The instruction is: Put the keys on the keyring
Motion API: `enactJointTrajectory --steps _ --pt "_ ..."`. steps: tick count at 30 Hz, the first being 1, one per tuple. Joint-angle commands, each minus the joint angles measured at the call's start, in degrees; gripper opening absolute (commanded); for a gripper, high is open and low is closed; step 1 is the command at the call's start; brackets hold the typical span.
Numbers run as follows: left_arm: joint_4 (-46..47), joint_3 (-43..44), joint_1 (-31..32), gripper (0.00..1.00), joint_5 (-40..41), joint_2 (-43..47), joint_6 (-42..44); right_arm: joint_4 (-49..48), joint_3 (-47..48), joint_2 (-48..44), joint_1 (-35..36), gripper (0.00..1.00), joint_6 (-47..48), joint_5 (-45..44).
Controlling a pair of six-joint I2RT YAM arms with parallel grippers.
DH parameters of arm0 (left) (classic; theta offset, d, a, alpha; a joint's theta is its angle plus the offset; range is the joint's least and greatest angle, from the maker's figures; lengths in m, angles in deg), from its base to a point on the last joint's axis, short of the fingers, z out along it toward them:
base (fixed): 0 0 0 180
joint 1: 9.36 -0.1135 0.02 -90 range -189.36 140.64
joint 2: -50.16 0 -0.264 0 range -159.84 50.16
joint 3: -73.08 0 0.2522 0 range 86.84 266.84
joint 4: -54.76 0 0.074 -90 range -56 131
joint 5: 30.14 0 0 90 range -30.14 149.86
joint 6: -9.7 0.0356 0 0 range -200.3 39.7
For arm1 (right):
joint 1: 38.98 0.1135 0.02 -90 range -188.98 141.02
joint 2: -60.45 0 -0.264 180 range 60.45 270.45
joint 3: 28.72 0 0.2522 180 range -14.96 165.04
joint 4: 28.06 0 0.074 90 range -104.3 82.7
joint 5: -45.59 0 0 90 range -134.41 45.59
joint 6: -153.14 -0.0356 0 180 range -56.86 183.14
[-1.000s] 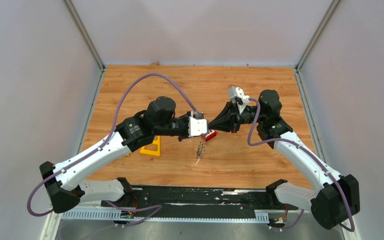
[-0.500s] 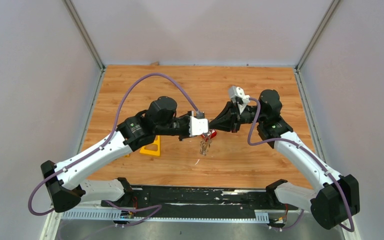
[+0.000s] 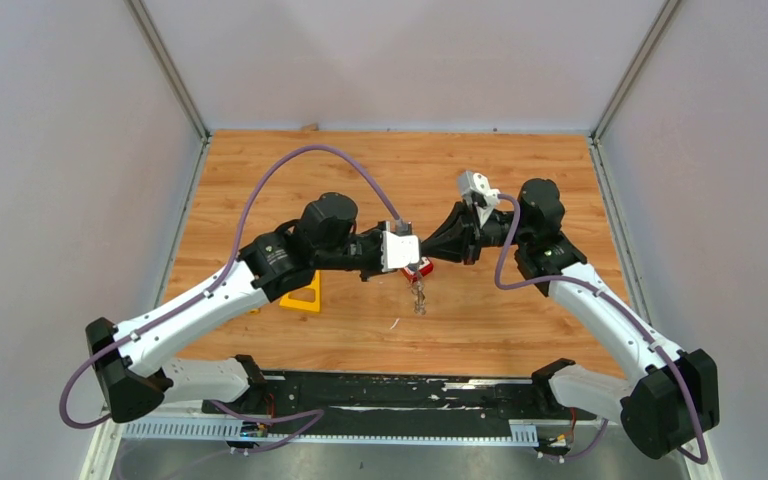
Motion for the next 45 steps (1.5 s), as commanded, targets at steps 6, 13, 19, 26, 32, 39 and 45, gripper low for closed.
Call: enactJointTrajectory --steps 6,13,19,26,32,39,45 --pt "0.8 0.6 2.3 0.12 1.4 -2.7 -1.1 -2.2 0.2 0.0 -0.1 0.00 -0.4 -1.7" --pt "0.8 1.2 2.6 0.33 3.4 -2.3 -1.7 -0.4 0.3 0.2 -0.2 0.00 1.7 -2.4" --pt "0.3 1.7 2.6 0.46 8.3 0.3 -0.9 1.8 0.5 -0.2 -0.2 0.00 3.3 -2.9" --pt "0.7 1.9 1.1 0.61 9.1 2.2 -1.4 2.2 0.7 -0.2 -0.2 0.00 5.3 -2.2" --pt "1.7 3.3 -0.5 0.56 2.2 0.5 -4.6 2.2 0.6 -0.5 -0.3 0.00 5.6 -1.8" --pt "2.4 4.6 -2.3 0.45 -3.4 -2.6 -8.8 2.1 0.3 -1.2 -0.2 0.00 5.8 -1.0" --pt "2.2 5.2 -2.8 0.36 -5.3 -3.7 -9.8 2.1 0.3 -1.4 -0.2 0.00 5.7 -0.9"
